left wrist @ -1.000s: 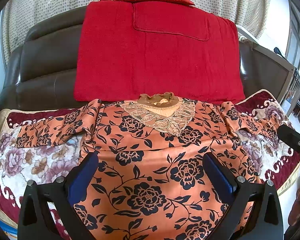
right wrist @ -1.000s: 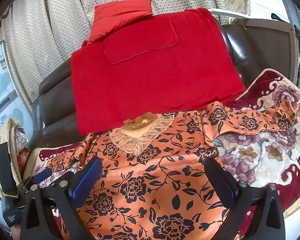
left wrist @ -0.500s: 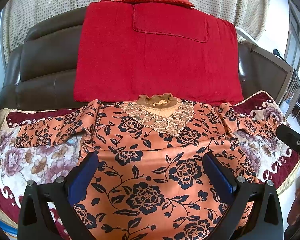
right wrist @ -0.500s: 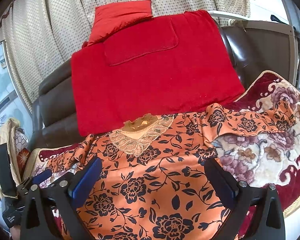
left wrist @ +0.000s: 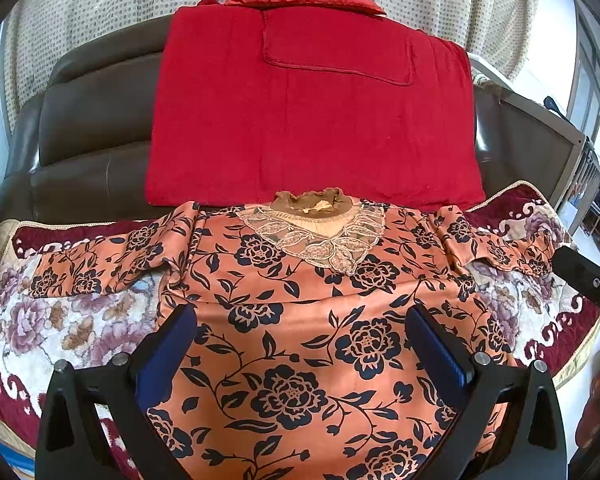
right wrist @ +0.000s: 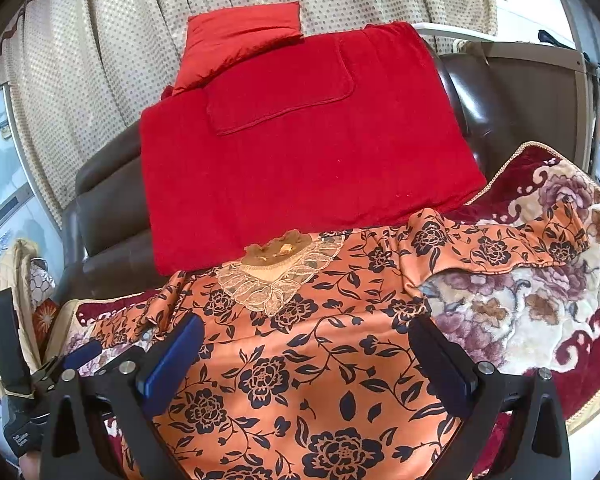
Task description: Fold small clothes
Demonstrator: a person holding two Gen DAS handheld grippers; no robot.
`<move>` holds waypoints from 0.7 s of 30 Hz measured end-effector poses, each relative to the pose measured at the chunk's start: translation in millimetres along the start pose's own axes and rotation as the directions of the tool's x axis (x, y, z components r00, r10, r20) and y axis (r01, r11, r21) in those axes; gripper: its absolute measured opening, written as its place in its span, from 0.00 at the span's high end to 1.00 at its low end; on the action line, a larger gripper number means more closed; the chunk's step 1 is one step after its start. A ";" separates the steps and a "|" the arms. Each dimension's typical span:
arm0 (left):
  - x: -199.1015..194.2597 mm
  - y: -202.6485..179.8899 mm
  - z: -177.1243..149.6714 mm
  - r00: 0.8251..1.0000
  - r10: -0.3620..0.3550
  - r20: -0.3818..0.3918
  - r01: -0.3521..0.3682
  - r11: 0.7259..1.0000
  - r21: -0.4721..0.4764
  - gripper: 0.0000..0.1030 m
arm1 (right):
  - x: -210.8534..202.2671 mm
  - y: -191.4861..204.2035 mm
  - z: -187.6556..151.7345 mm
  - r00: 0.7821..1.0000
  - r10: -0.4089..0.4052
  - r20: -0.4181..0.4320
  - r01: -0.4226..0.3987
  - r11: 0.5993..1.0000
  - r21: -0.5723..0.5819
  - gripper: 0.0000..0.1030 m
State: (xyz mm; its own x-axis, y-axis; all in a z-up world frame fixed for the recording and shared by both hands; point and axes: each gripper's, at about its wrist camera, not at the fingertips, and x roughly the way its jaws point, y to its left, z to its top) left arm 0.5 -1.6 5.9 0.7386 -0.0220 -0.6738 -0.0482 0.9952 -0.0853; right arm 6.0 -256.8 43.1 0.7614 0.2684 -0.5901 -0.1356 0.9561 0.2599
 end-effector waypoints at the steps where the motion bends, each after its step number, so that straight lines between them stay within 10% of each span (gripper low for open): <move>1: -0.1 -0.4 -0.1 1.000 -0.001 0.005 0.001 1.000 0.001 0.00 | 1.1 0.7 -0.3 1.000 -0.004 -0.014 0.004 1.000 0.003 0.00; 8: 1.7 4.1 -0.6 1.000 -0.003 0.019 0.003 1.000 -0.005 0.00 | 6.6 -5.7 -1.6 0.999 0.025 -0.034 -0.024 0.999 0.037 0.00; 13: 25.1 35.0 -11.0 0.999 0.039 -0.038 -0.041 0.998 -0.038 0.00 | 37.9 -77.0 -13.4 0.986 0.137 -0.093 -0.106 0.953 0.284 0.00; 21: 67.4 133.9 -39.8 0.961 0.228 -0.154 -0.250 0.958 -0.140 0.00 | 78.2 -314.8 -19.5 0.999 0.032 0.008 -0.025 0.614 0.789 0.11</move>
State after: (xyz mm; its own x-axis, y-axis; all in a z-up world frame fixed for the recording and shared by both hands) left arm 17.0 126.4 -80.1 0.5953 0.1913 -0.7804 -0.3250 0.9456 -0.0162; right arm 95.9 -534.5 -99.7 0.7615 0.2975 -0.5758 0.3973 0.4877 0.7774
